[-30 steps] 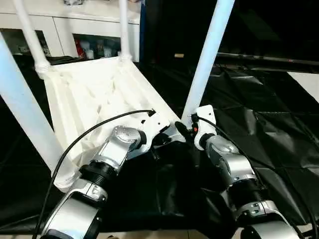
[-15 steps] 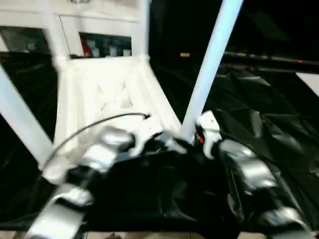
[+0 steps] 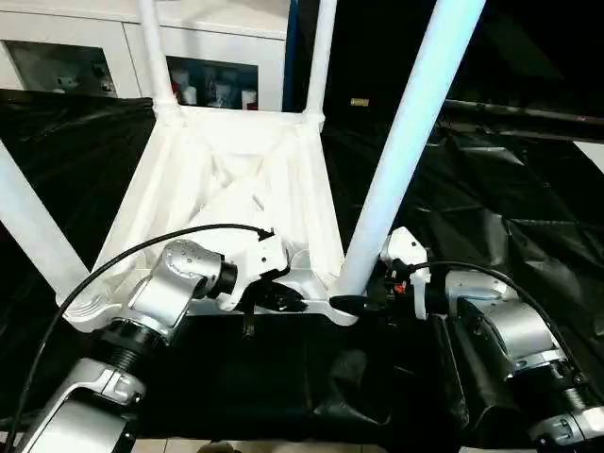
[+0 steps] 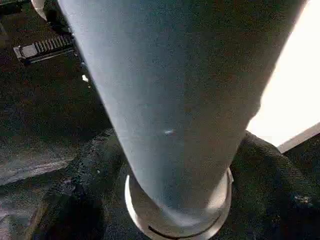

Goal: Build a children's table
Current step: Rotate leg to tighten

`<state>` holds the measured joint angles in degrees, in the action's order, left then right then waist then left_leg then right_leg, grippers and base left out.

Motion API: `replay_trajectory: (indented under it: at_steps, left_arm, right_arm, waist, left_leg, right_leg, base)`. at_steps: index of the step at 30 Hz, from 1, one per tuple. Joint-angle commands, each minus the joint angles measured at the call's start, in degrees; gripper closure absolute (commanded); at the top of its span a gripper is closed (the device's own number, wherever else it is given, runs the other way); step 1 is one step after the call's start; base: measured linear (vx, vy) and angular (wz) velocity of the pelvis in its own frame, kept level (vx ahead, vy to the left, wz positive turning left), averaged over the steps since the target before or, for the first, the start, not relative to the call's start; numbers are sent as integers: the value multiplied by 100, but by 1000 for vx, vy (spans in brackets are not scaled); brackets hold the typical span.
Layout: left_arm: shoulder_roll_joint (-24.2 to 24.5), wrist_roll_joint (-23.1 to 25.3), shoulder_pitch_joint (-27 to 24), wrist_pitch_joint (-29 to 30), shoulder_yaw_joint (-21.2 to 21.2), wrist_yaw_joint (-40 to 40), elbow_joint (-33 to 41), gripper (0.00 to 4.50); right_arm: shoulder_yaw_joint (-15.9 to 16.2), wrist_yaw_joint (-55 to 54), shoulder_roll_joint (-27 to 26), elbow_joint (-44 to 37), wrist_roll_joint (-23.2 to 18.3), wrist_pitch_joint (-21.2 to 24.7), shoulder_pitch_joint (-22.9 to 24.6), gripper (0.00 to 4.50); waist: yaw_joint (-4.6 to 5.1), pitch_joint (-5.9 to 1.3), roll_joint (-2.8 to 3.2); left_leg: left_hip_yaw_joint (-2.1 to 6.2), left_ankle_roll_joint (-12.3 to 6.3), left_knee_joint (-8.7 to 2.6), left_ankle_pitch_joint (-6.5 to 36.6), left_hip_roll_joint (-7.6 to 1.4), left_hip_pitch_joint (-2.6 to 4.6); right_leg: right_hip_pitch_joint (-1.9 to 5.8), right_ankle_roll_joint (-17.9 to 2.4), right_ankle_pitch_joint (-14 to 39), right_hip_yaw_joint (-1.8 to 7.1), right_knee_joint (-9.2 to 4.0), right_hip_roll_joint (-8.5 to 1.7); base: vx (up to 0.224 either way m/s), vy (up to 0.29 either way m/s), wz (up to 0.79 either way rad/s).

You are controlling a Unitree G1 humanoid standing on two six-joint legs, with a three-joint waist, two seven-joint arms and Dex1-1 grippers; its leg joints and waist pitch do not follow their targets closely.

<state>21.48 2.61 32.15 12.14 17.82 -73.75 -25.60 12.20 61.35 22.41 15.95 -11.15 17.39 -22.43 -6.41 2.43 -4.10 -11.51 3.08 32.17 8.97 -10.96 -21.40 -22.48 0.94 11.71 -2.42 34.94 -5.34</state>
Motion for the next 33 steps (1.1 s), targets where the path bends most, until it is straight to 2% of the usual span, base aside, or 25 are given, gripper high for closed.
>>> replay_trajectory:
  at_steps: [1, 7, 10, 16, 18, 19, 20, 21, 22, 24, 27, 28, 29, 30, 33]
  left_arm:
    - [-180, -346, -98, -24, 90, -229, 120, 450]
    - [-193, -351, -114, 0, 78, -195, 162, 450]
    - [-180, -345, -112, -19, 71, -186, 146, 450]
    - [-424, -137, 6, -63, -60, 524, -150, 450]
    - [-666, 26, 152, -29, -119, 1107, -436, 450]
    - [-666, 26, 152, -29, -119, 1107, -436, 450]
    - [-880, 152, 277, 40, -143, 1573, -657, 450]
    - [-895, 161, 286, 47, -145, 1606, -672, 450]
    - [-1025, 229, 360, 110, -147, 1878, -792, 450]
    - [-1362, 361, 553, 303, -173, 2533, -1074, 450]
    - [-1752, 449, 715, 497, -197, 3060, -1289, 450]
    - [-1828, 469, 737, 513, -186, 3124, -1317, 450]
    - [-1880, 483, 762, 510, -182, 3174, -1360, 450]
    - [-2030, 500, 772, 507, -103, 3172, -1356, 450]
    - [-2183, 512, 803, 460, -42, 3165, -1398, 450]
  right_arm:
    - [105, 76, 0, -91, 17, 25, -7, 149]
    - [146, 115, 15, -66, 39, 9, -5, 208]
    - [145, 115, 11, -81, 17, 32, 9, 215]
    - [-142, -277, -245, 97, -107, 20, 91, 235]
    - [-347, -825, -542, 339, -117, 48, 47, 239]
    - [-347, -825, -542, 339, -117, 48, 47, 239]
    - [-452, -1351, -783, 572, -26, 60, -20, 240]
    - [-458, -1386, -799, 587, -18, 60, -25, 241]
    - [-493, -1683, -940, 705, 55, 82, -63, 241]
    - [-565, -2450, -1322, 993, 232, 199, -197, 241]
    - [-708, -3490, -1796, 1388, 441, 275, -441, 242]
    - [-762, -3751, -1900, 1491, 475, 329, -513, 242]
    - [-806, -3929, -1977, 1571, 508, 356, -566, 242]
    - [-758, -4277, -2109, 1757, 680, 304, -674, 242]
    - [-655, -4347, -2238, 1846, 819, 110, -738, 242]
  waist:
    - [14, -277, -62]
    - [7, -285, -71]
    - [7, -290, -68]
    - [21, -277, -57]
    - [34, -267, -59]
    - [37, -266, -57]
    - [28, -275, -59]
    - [52, -254, -48]
    - [52, -253, -49]
    - [90, -262, -9]
    - [156, -272, -21]
    - [162, -271, 24]
    - [179, -275, 5]
    - [180, -290, 7]
    - [191, -301, 13]
  left_leg:
    - [102, -98, -359, 1429, -260, 105]
    - [94, -141, -339, 1282, -250, 99]
    - [93, -154, -332, 1258, -248, 102]
    - [103, -50, -349, 1510, -250, 108]
    - [109, 38, -357, 1669, -242, 124]
    - [111, 58, -359, 1725, -239, 129]
    - [129, 95, -362, 1756, -243, 124]
    - [117, 123, -369, 1837, -241, 137]
    - [133, 149, -372, 1897, -236, 137]
    - [153, 228, -376, 1973, -228, 144]
    - [172, 278, -388, 2025, -219, 134]
    - [177, 282, -394, 2038, -222, 132]
    - [174, 274, -394, 2045, -218, 134]
    - [170, 252, -387, 2027, -208, 133]
    - [156, 198, -384, 1928, -213, 125]
  right_leg:
    - [155, -1046, 1244, 207, -432, -315]
    - [168, -1075, 1053, 207, -409, -308]
    - [173, -1091, 1000, 204, -403, -305]
    - [156, -1039, 1322, 204, -439, -308]
    - [130, -963, 1654, 205, -481, -316]
    - [122, -940, 1777, 205, -496, -322]
    - [143, -876, 1915, 201, -501, -338]
    - [94, -844, 2017, 211, -531, -323]
    - [106, -816, 2134, 201, -538, -332]
    - [96, -742, 2354, 200, -560, -339]
    - [105, -725, 2362, 185, -567, -333]
    - [102, -730, 2333, 190, -566, -333]
    - [94, -726, 2251, 190, -572, -320]
    - [103, -721, 2146, 191, -562, -312]
    - [113, -750, 1786, 199, -542, -301]
  base:
    - [0, 0, 0]
    - [0, 0, 0]
    - [0, 0, 0]
    - [0, 0, 0]
    - [0, 0, 0]
    - [0, 0, 0]
    - [0, 0, 0]
    - [0, 0, 0]
    - [0, 0, 0]
    - [0, 0, 0]
    - [0, 0, 0]
    - [0, 0, 0]
    - [0, 0, 0]
    - [0, 0, 0]
    - [0, 0, 0]
